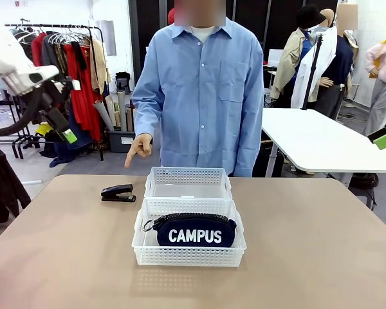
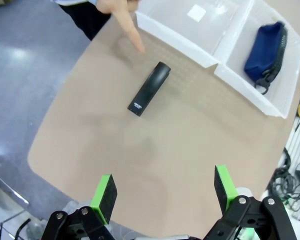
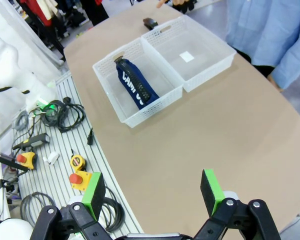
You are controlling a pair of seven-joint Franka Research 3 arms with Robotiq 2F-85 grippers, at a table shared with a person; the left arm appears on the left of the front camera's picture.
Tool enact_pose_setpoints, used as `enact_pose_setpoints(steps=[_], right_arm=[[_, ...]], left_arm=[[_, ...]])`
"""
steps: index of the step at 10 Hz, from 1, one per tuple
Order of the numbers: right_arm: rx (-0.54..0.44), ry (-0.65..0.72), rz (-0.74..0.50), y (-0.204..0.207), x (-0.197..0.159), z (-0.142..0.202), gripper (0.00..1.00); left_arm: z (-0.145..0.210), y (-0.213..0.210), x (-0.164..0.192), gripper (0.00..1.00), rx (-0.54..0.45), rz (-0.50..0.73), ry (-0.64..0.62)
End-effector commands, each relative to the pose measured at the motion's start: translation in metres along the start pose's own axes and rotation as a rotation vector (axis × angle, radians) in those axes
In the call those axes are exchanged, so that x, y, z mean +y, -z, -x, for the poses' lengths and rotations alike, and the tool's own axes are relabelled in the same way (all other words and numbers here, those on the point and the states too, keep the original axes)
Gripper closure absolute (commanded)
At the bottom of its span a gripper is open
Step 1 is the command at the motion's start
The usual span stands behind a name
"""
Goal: Distribute items into two baskets.
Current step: Pick up the Stapler that the person points to.
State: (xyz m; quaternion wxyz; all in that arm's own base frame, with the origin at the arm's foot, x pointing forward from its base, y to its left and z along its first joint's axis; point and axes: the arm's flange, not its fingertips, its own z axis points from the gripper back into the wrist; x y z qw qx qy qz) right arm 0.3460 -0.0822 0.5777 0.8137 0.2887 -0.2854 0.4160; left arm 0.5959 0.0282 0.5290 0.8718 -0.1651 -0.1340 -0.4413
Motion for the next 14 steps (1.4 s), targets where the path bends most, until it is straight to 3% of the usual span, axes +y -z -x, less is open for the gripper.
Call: enact_pose_setpoints(steps=[1, 7, 14], right_arm=[[-0.009, -0.001, -0.003, 0.0, 0.001, -0.002, 0.0], [-0.009, -0.001, -0.003, 0.0, 0.001, -0.002, 0.0], [-0.009, -0.001, -0.003, 0.0, 0.001, -0.002, 0.0]], left_arm=[[-0.011, 0.012, 0.018, 0.0, 0.056, -0.007, 0.07], [-0.04, 0.082, 0.032, 0.0, 0.107, 0.06, 0.201], [-0.042, 0.09, 0.026, 0.0, 0.105, 0.071, 0.174]])
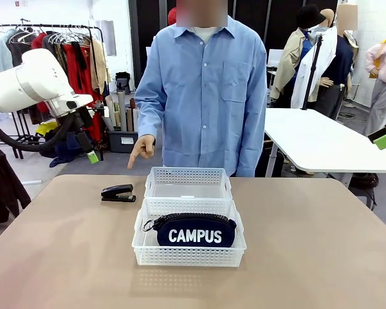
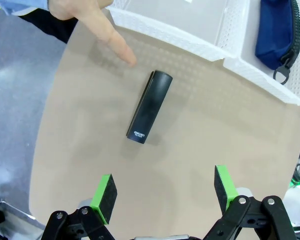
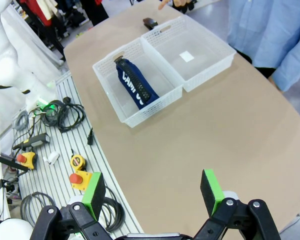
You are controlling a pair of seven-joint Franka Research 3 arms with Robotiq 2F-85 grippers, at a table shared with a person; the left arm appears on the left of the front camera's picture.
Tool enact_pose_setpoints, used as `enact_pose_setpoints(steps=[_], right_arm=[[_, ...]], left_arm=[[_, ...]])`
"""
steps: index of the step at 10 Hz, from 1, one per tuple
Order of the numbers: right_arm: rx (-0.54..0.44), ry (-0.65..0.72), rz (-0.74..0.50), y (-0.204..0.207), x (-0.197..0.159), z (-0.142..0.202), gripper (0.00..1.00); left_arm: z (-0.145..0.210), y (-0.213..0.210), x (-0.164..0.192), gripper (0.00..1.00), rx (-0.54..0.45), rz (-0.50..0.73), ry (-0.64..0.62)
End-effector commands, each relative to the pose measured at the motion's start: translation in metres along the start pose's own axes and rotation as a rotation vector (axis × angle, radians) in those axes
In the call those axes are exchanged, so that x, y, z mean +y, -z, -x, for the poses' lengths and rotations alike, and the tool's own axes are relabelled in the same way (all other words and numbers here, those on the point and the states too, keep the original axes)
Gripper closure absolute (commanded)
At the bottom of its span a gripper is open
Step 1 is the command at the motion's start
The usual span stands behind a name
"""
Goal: Distribute items into two baskets.
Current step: Pick up the Stapler that the person points to.
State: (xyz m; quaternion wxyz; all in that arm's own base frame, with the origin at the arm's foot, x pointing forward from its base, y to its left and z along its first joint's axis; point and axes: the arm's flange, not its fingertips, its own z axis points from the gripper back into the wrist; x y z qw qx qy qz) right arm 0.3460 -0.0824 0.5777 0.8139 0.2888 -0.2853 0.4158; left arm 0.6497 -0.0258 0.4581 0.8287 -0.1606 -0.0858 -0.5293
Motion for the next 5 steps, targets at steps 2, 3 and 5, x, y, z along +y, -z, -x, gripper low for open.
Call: enact_pose_setpoints(steps=[2, 3, 5], right_arm=[[-0.01, -0.002, -0.003, 0.0, 0.001, -0.002, 0.0], [-0.01, -0.002, -0.003, 0.0, 0.001, -0.002, 0.0], [-0.01, -0.002, -0.003, 0.0, 0.001, -0.002, 0.0]], left_arm=[[0.001, -0.001, 0.0, 0.0, -0.001, -0.001, -0.003], [0.0, 0.0, 0.0, 0.0, 0.0, 0.0, 0.0], [-0.01, -0.002, 0.012, 0.0, 0.061, -0.02, 0.147]])
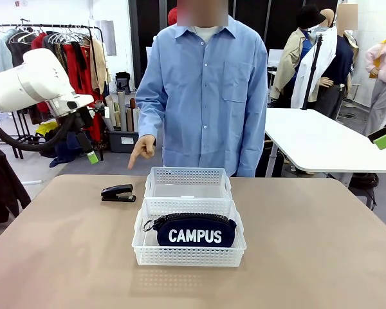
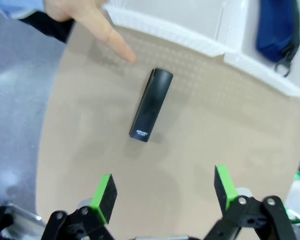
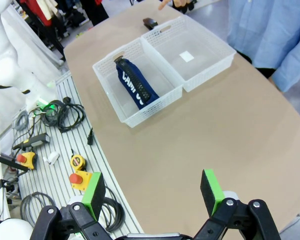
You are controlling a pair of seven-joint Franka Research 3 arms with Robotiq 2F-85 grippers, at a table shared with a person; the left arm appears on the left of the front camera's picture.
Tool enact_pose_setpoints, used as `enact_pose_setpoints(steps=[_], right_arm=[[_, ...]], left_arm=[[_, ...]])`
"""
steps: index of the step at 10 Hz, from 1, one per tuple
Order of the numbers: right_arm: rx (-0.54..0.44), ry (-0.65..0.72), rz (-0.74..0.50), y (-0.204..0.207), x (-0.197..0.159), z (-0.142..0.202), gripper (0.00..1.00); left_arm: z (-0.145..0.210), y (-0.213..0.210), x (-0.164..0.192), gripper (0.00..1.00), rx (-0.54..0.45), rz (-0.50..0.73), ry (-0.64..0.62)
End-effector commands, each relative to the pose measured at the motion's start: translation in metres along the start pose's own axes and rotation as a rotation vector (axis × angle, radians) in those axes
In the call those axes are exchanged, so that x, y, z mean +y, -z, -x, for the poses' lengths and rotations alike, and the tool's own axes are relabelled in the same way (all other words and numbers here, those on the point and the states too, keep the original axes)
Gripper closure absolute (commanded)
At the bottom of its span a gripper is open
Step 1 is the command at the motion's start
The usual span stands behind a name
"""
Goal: Distribute items into two baskets.
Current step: Pick up the Stapler that the person points to.
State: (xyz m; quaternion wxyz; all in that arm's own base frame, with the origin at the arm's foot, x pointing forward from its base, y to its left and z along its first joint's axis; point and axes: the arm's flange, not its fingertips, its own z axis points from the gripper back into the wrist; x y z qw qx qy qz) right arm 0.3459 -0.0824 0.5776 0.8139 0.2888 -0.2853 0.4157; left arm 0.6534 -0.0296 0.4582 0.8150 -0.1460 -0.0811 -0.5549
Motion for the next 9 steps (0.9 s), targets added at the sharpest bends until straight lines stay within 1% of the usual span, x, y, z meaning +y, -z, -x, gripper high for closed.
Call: enact_pose_setpoints(steps=[1, 3, 4, 6, 8, 9], right_arm=[[-0.01, -0.002, -0.003, 0.0, 0.001, -0.002, 0.0], [-0.01, -0.002, -0.003, 0.0, 0.001, -0.002, 0.0], [-0.01, -0.002, -0.003, 0.0, 0.001, -0.002, 0.0], [-0.01, -0.002, -0.003, 0.0, 0.001, -0.002, 0.0], [-0.01, -0.002, -0.003, 0.0, 0.001, -0.002, 0.0], [-0.01, -0.002, -0.003, 0.0, 0.001, -0.002, 0.0]], left_arm=[[-0.008, -0.002, 0.015, 0.0, 0.048, -0.026, 0.149], [-0.008, 0.005, 0.025, 0.0, 0.118, -0.018, 0.233], [-0.009, 0.01, 0.027, 0.0, 0.135, -0.016, 0.291], [-0.014, 0.019, 0.027, 0.0, 0.152, -0.014, 0.406], [-0.027, 0.031, 0.028, 0.0, 0.144, 0.026, 0.449], [-0.032, 0.035, 0.028, 0.0, 0.124, 0.047, 0.475]])
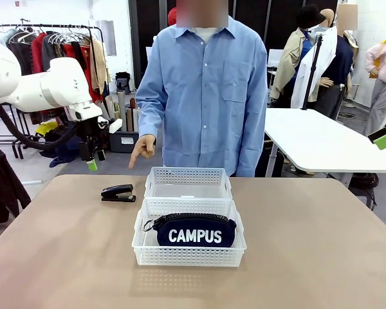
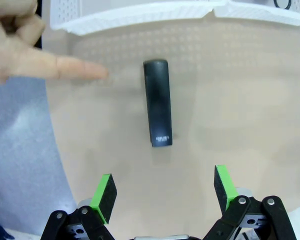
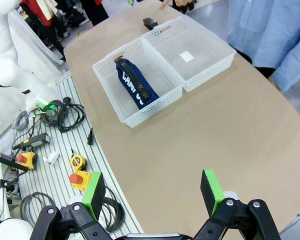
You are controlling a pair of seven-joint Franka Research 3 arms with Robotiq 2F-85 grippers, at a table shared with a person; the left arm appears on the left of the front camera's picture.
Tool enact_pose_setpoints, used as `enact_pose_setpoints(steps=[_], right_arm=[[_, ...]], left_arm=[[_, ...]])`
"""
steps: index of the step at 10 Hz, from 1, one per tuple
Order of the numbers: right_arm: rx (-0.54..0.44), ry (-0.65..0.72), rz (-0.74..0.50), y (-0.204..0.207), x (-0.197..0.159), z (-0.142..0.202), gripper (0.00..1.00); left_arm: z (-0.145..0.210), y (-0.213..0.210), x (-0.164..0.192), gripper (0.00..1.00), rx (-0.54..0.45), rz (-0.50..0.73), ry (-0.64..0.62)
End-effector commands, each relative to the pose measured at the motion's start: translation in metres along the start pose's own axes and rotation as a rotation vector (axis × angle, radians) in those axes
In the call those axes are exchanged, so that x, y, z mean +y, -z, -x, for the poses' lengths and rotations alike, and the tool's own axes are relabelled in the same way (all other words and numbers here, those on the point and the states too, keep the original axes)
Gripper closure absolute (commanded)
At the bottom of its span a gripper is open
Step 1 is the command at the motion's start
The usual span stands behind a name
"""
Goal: Distribute items into two baskets.
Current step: Pick up the Stapler that the person points to.
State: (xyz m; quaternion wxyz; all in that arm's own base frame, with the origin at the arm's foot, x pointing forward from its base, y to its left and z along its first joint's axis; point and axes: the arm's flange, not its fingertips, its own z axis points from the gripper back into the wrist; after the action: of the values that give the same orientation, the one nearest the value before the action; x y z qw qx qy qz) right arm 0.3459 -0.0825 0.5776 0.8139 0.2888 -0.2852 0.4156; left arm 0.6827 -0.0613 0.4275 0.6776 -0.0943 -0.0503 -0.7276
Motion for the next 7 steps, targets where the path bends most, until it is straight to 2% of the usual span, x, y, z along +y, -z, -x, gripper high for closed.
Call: enact_pose_setpoints(steps=[1, 4, 7], right_arm=[[-0.01, -0.002, -0.003, 0.0, 0.001, -0.002, 0.0], [-0.01, -0.002, -0.003, 0.0, 0.001, -0.002, 0.0], [-0.01, -0.002, -0.003, 0.0, 0.001, -0.002, 0.0]], left_arm=[[-0.003, 0.003, 0.011, 0.0, -0.023, 0.033, 0.058], [-0.018, 0.029, 0.02, 0.0, -0.014, 0.062, 0.066], [-0.021, 0.053, 0.018, 0.0, 0.002, 0.022, 0.077]])
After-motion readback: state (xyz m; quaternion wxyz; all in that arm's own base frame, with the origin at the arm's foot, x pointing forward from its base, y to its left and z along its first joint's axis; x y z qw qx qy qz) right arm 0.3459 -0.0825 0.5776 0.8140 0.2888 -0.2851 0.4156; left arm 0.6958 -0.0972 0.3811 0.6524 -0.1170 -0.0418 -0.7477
